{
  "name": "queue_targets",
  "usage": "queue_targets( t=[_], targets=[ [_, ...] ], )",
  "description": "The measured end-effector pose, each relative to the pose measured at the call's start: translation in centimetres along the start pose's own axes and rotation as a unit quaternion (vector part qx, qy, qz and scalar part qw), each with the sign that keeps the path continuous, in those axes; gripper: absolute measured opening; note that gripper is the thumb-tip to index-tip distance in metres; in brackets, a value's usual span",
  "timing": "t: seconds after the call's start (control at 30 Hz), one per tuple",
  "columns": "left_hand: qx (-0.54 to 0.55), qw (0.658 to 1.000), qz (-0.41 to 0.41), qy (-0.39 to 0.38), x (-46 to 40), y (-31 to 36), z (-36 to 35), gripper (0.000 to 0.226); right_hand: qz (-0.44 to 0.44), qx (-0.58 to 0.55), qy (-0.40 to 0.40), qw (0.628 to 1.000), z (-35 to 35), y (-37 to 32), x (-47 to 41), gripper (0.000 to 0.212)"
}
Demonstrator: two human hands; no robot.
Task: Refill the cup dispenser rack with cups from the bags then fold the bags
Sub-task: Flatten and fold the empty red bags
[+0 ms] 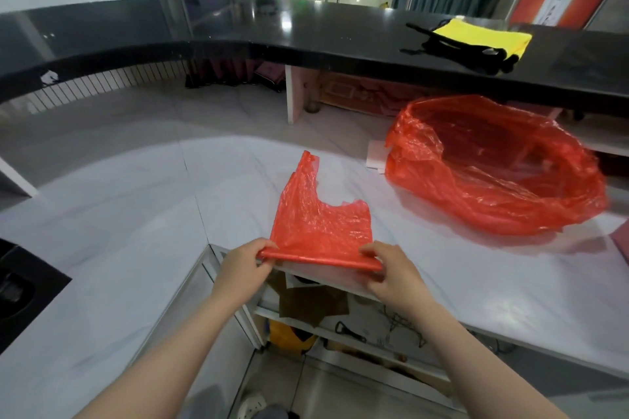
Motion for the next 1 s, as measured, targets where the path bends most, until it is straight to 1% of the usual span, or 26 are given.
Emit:
queue_targets(
  t=[0.03, 0.07, 0.1, 0.2, 0.3, 0.4, 0.43, 0.5, 0.57, 0.67, 0.7, 0.77, 0.83, 0.9, 0.93, 1.0],
  targets=[
    [0.022, 1.000, 0.017, 0.008, -0.2, -0.1, 0.0, 0.013, -0.028, -0.036, 0.029, 0.999, 0.5, 0.3, -0.1, 0.020],
    [0.040, 0.999, 0.030, 0.014, -0.4, -0.2, 0.1, 0.010, -0.057, -0.054, 0.046, 0.996, 0.7, 0.7, -0.3, 0.009],
    [0.052, 0.998, 0.039, 0.019, -0.5, -0.2, 0.0, 0.008, -0.084, -0.058, 0.051, 0.993, 0.7, 1.1, -0.5, 0.006],
    [0.071, 0.996, 0.046, 0.041, -0.8, 0.0, 0.0, 0.008, -0.130, -0.060, 0.069, 0.987, 0.3, 2.1, -0.9, 0.016],
    [0.073, 0.995, 0.029, 0.063, -1.2, 0.5, -0.2, 0.013, -0.161, -0.102, 0.106, 0.976, 0.1, 2.7, -0.7, 0.011],
    [0.068, 0.996, 0.043, 0.039, -1.7, 0.4, -1.3, 0.025, -0.169, -0.151, 0.120, 0.967, 0.0, 3.0, -0.4, 0.040],
    [0.067, 0.996, 0.052, 0.030, -1.8, 0.2, -1.7, 0.030, -0.165, -0.151, 0.119, 0.967, 0.0, 3.0, -0.4, 0.047],
    [0.069, 0.995, 0.067, 0.024, -2.0, -0.2, -2.1, 0.038, -0.155, -0.147, 0.123, 0.969, 0.0, 2.9, -0.2, 0.054],
    [0.076, 0.994, 0.073, 0.027, -2.1, -0.3, -2.2, 0.045, -0.144, -0.143, 0.130, 0.971, 0.1, 2.9, -0.2, 0.054],
    [0.076, 0.994, 0.076, 0.034, -2.2, 0.0, -2.1, 0.058, -0.148, -0.140, 0.147, 0.968, 0.1, 3.1, -0.1, 0.045],
    [0.057, 0.995, 0.073, 0.037, -2.2, 0.2, -2.0, 0.062, -0.151, -0.136, 0.152, 0.967, 0.1, 3.1, -0.1, 0.041],
    [-0.043, 0.997, 0.033, 0.048, -2.0, 1.1, -1.7, 0.066, -0.147, -0.120, 0.159, 0.969, 0.1, 3.1, 0.0, 0.038],
    [-0.141, 0.987, -0.061, 0.045, -2.0, 3.0, -1.9, 0.065, -0.137, -0.104, 0.158, 0.972, 0.0, 2.9, 0.0, 0.040],
    [-0.190, 0.971, -0.146, -0.019, -1.9, 4.8, -3.4, 0.059, -0.123, -0.079, 0.154, 0.977, 0.0, 2.8, -0.1, 0.041],
    [-0.212, 0.961, -0.170, -0.057, -1.8, 5.3, -4.4, 0.057, -0.117, -0.065, 0.149, 0.980, 0.0, 2.7, -0.2, 0.040],
    [-0.251, 0.944, -0.180, -0.114, -1.8, 5.5, -6.1, 0.060, -0.109, -0.042, 0.138, 0.984, -0.1, 2.5, -0.2, 0.038]
  ],
)
Point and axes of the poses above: each hand's wrist, its own x-axis away from the middle knuckle, its own z-axis out of the back of the hand, y = z × x, the point moved 7 cm from there along -x, towards the middle knuckle
